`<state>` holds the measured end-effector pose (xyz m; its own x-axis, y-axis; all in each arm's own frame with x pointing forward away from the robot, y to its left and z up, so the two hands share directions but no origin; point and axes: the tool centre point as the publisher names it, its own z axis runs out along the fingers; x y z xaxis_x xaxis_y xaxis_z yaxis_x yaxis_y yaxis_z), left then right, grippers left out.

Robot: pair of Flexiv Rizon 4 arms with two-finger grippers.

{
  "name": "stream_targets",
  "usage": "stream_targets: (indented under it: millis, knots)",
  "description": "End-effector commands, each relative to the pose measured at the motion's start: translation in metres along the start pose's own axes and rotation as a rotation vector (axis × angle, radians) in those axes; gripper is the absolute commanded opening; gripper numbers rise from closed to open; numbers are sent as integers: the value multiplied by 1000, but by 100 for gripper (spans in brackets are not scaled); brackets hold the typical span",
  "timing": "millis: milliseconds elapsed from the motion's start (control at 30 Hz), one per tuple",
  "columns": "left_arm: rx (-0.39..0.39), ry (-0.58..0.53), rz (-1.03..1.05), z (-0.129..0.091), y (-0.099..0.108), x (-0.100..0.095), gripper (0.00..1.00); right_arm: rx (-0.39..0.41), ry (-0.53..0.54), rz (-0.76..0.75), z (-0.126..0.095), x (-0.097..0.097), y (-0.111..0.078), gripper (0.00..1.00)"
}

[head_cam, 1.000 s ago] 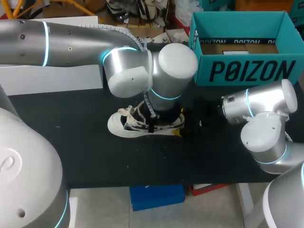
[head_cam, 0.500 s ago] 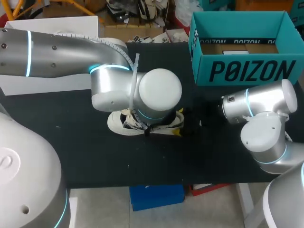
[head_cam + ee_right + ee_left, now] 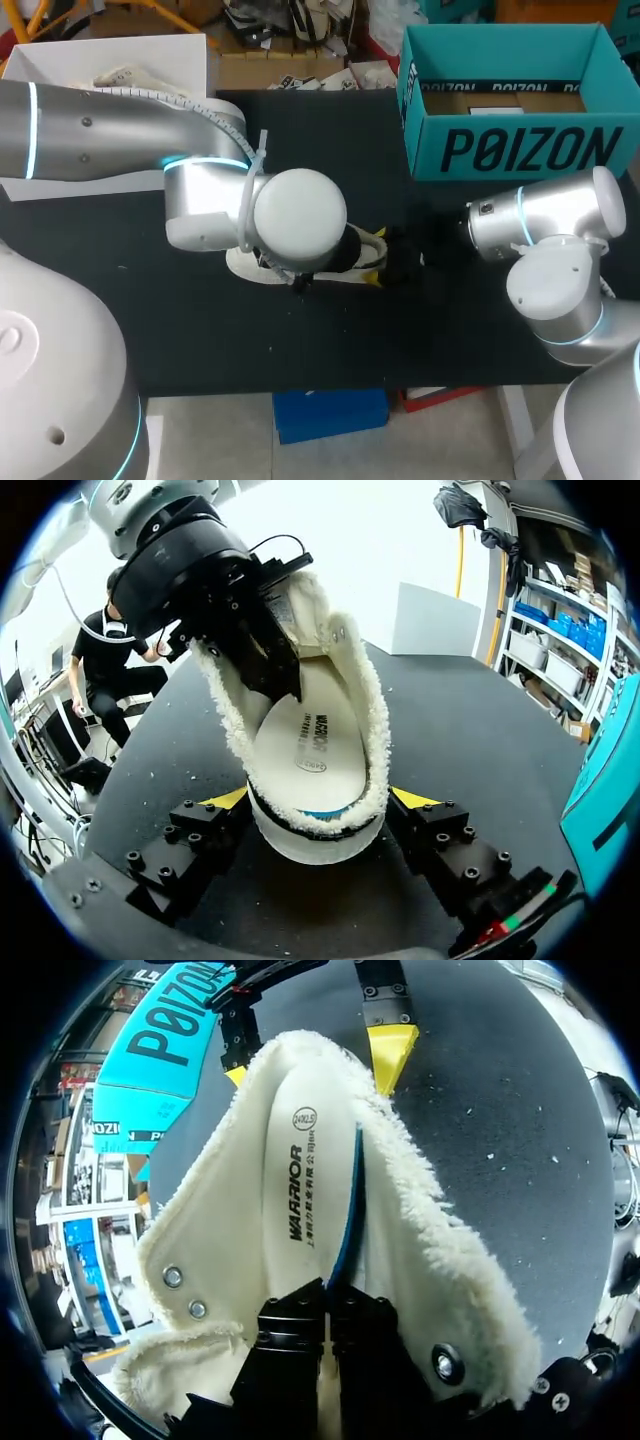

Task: Take the shoe out of the shoebox, open the shoe tongue, remove and reinsert the insole, then place the shoe into the shoebox

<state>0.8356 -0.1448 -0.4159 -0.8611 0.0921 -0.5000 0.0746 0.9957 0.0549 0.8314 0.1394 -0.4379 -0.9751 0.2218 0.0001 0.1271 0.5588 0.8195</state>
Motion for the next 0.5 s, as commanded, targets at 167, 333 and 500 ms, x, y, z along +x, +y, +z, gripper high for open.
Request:
stream_targets:
  millis: [167,333,500]
  knots:
    - [50,127,28,19,7,0,0,4,0,2,1,-1,-2,0]
    - [96,255,77,10,1,9,0,4,0,2,1,-1,-2,0]
    - [164,370,68,5,-1,19,0,4,0,2,1,-1,-2,0]
